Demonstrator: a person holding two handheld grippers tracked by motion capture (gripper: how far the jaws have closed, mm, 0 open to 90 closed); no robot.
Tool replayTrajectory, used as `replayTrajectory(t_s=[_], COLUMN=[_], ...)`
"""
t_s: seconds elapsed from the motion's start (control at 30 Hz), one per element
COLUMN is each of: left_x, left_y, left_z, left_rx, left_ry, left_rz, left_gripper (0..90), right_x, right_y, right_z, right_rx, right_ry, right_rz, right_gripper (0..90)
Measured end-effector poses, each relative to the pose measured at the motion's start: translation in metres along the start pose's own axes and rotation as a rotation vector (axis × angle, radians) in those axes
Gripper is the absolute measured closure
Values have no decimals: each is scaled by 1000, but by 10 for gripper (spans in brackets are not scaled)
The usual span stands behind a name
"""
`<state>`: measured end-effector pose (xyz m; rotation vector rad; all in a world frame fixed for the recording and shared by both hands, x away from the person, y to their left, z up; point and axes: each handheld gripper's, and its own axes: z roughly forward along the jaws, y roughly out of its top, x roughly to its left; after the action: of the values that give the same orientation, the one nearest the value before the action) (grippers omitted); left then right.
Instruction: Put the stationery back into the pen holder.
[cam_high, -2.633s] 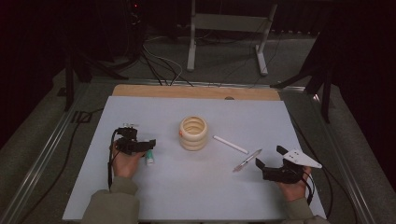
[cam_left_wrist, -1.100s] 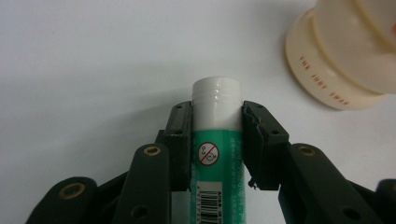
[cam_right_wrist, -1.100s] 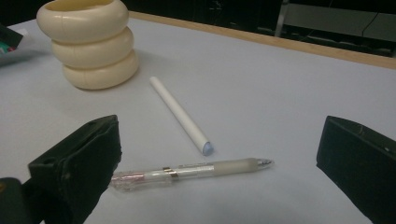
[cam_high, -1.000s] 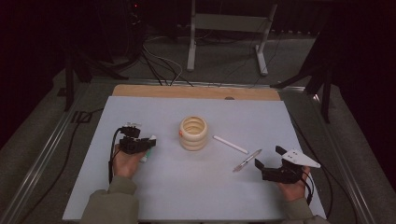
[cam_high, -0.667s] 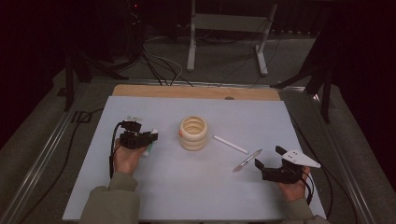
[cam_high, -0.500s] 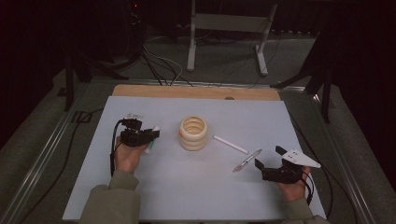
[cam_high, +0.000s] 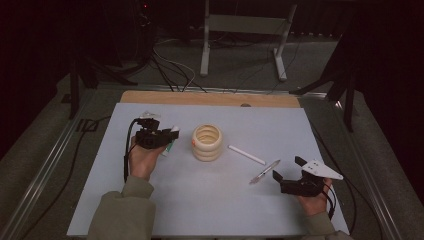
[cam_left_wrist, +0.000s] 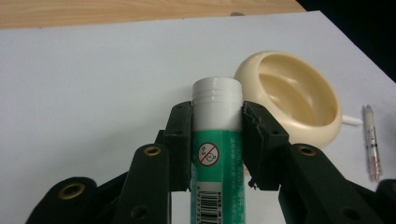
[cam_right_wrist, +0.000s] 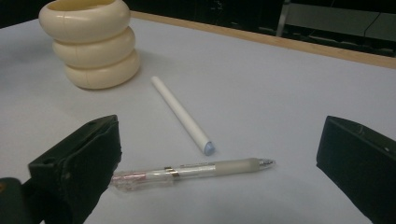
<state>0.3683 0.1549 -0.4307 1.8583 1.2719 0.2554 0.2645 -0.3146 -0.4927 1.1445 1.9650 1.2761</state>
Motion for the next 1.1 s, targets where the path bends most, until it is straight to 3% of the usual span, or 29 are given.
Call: replayTrajectory(t_s=[0.47,1.1], left_x=[-13,-19], left_y=[17,31], left_z=[2,9], left_rx=[-46,-79], left_ry=[-52,-141], left_rz=[20,51], left_gripper=[659,658], right_x=[0,0], right_y=[0,0], right_z=[0,1], right_rx=[3,3], right_ry=[-1,1], right_rz=[2,-1], right_gripper=[0,0])
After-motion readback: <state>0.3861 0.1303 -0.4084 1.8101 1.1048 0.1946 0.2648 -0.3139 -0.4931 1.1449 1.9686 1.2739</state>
